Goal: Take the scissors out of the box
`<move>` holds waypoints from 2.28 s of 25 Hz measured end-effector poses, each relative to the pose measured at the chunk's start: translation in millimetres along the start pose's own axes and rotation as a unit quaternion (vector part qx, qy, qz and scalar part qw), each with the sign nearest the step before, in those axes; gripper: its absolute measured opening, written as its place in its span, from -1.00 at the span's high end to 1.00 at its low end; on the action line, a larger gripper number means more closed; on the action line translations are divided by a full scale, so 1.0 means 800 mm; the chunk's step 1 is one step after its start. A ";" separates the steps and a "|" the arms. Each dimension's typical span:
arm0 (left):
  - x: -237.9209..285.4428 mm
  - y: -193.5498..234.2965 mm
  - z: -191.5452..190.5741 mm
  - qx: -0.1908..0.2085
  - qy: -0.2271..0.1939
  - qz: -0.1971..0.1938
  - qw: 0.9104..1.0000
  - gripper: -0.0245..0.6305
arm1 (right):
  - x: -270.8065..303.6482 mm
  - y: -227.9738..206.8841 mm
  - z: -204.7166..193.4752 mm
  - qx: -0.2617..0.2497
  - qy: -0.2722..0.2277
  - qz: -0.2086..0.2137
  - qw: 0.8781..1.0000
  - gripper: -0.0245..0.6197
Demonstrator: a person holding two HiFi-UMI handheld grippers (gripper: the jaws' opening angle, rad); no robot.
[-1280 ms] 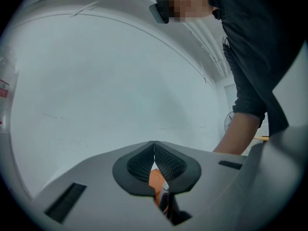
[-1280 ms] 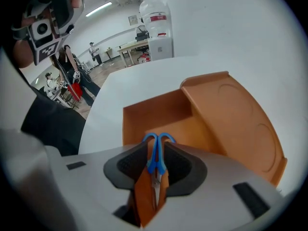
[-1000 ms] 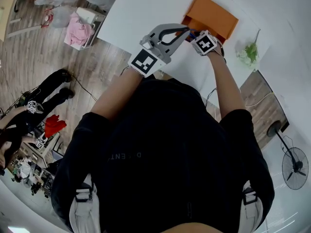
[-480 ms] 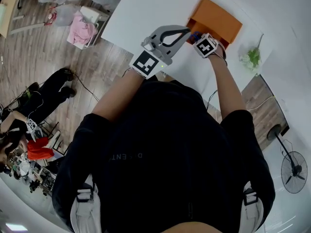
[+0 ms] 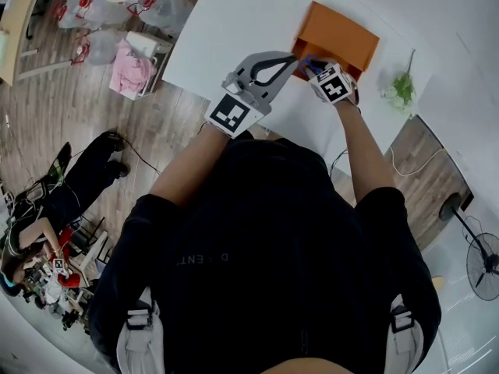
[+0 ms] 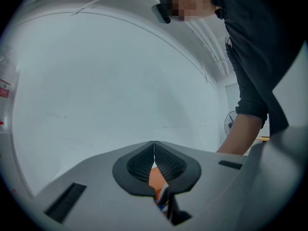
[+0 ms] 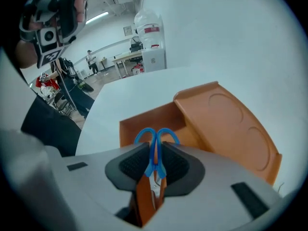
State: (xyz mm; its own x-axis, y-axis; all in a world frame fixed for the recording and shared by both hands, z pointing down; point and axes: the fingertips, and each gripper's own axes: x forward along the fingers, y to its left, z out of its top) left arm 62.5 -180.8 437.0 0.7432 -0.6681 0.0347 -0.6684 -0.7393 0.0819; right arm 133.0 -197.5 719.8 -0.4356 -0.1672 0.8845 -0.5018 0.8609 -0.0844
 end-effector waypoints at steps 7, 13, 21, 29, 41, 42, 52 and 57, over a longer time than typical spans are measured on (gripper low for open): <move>0.003 -0.003 0.013 -0.001 -0.002 -0.025 1.000 0.86 | -0.042 -0.002 0.030 0.028 -0.060 -0.021 0.998 0.65; 0.003 -0.010 0.019 0.000 -0.009 -0.047 0.999 0.86 | -0.065 -0.011 0.044 0.054 -0.111 -0.043 0.991 0.65; -0.001 -0.015 0.045 0.003 -0.024 -0.068 0.997 0.86 | -0.113 -0.008 0.069 0.083 -0.169 -0.069 0.980 0.65; -0.003 -0.019 0.062 0.037 -0.025 -0.080 0.996 0.86 | -0.198 0.010 0.112 0.093 -0.259 -0.090 0.957 0.65; 0.000 -0.029 0.090 0.048 -0.024 -0.099 0.994 0.86 | -0.313 0.043 0.156 0.097 -0.386 -0.096 0.912 0.64; 0.001 -0.032 0.093 0.051 -0.024 -0.104 0.993 0.86 | -0.323 0.046 0.158 0.096 -0.397 -0.098 0.908 0.64; 0.005 -0.052 0.119 0.059 -0.022 -0.136 0.989 0.86 | -0.412 0.075 0.177 0.078 -0.481 -0.124 0.864 0.63; 0.005 -0.055 0.132 0.058 -0.027 -0.148 0.987 0.86 | -0.450 0.083 0.188 0.067 -0.510 -0.136 0.847 0.63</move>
State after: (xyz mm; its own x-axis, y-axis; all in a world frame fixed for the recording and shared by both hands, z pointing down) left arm 91.6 -159.6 328.2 0.9059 -0.4227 -0.0261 -0.4234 -0.9053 -0.0346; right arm 144.2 -152.5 326.9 -0.6745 -0.7377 0.0293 -0.7380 0.6727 -0.0523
